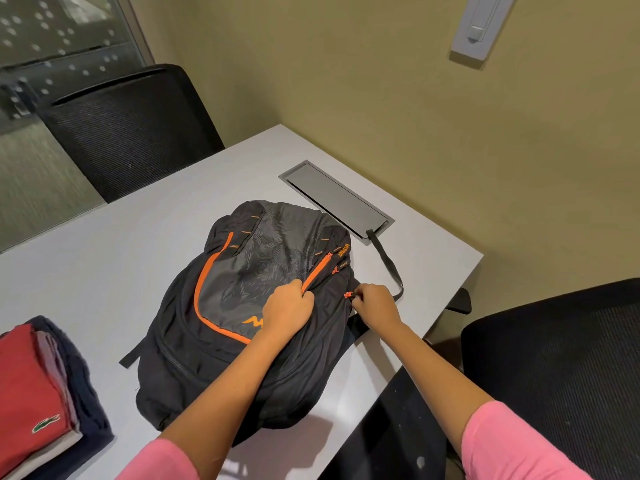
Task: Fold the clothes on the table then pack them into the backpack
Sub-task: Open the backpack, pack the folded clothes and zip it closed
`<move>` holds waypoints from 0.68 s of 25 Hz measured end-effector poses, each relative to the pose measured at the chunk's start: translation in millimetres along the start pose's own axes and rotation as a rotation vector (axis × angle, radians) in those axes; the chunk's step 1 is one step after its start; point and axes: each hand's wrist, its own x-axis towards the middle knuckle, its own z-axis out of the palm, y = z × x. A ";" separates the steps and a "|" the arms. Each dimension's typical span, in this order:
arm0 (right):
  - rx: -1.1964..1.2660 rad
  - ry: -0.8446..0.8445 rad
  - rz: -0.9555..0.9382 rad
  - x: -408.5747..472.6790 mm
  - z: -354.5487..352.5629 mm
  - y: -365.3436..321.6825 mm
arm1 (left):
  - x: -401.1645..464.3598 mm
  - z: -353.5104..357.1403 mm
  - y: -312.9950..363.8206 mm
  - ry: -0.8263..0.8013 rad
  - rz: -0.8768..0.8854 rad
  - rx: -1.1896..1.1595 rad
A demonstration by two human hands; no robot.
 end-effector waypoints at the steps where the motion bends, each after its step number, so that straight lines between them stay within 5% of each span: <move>1: -0.030 0.022 -0.023 -2.9 -1.7 0.8 | 0.6 -0.2 -0.4 -0.002 -0.003 -0.008; 6: 0.051 0.081 -0.032 -20.0 -16.8 -3.4 | 2.7 0.8 -0.6 -0.026 -0.006 -0.019; 17: 0.561 -0.234 -0.142 -109.8 -50.8 -52.6 | 5.1 -2.4 -2.4 -0.103 -0.008 -0.017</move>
